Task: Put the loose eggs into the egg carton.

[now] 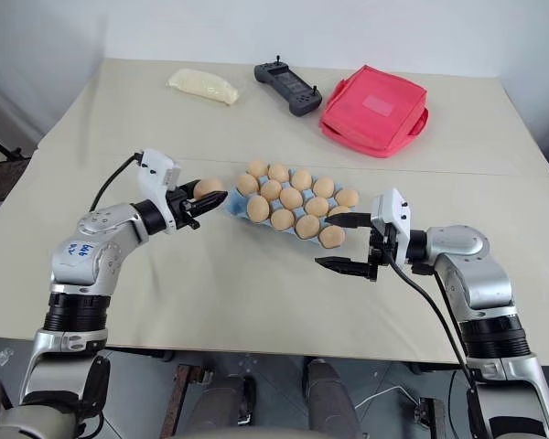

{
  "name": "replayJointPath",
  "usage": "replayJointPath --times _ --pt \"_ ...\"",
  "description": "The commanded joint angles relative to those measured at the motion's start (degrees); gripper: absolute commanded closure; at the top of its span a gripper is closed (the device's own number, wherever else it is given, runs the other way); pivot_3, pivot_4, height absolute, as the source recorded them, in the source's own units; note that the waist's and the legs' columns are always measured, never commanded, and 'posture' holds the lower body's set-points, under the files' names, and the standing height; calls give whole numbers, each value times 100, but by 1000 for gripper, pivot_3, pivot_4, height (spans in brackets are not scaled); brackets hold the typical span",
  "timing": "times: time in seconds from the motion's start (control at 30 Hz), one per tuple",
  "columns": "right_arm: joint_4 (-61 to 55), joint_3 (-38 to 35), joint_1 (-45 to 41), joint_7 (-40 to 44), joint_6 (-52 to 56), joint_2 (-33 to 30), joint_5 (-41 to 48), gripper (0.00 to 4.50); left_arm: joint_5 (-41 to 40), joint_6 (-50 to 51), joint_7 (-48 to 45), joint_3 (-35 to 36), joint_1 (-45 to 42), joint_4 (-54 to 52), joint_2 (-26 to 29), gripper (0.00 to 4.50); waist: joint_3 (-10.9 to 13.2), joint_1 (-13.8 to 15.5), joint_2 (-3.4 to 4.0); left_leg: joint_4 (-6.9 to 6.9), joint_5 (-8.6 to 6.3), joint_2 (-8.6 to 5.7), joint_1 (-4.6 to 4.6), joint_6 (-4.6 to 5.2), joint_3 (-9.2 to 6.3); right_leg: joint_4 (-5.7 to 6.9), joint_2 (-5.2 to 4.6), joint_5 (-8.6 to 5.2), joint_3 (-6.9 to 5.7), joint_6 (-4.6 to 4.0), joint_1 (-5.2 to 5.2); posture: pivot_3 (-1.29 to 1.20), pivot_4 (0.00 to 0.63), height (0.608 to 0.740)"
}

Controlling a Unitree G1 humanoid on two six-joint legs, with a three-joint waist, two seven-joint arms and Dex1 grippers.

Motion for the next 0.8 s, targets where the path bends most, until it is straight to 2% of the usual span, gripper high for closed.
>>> replayJointPath --times 0.03,0.3,0.57,0.6,0.8 --pt "-329 -227 111 -76 -42 -71 111 0 6 -164 -121 -66 -233 63 -47 2684 0 4 0 3 0 0 0 0 1 2 0 0 -1 0 0 0 150 740" --pt "-536 -275 280 -214 34 -78 130 0 126 -602 -208 -114 -464 671 -179 2684 0 -6 0 18 0 -2 5 0 5 23 1 0 -3 0 1 0 150 740" --pt "-522 -262 251 -267 52 -78 131 0 120 -896 -335 -45 -593 1050 -259 199 0 6 0 25 1 -2 5 1 4 29 1 0 -4 0 1 0 150 740" --pt "-520 -258 246 -269 54 -77 130 0 119 -920 -335 -37 -606 1081 -264 19 0 2 0 25 1 -2 5 1 4 29 1 0 -4 0 1 0 150 740" --pt "-460 -228 183 -269 42 -58 113 0 101 -1005 -267 79 -651 1162 -257 19 0 0 0 25 0 -2 5 1 4 29 1 0 -3 0 1 0 150 740"
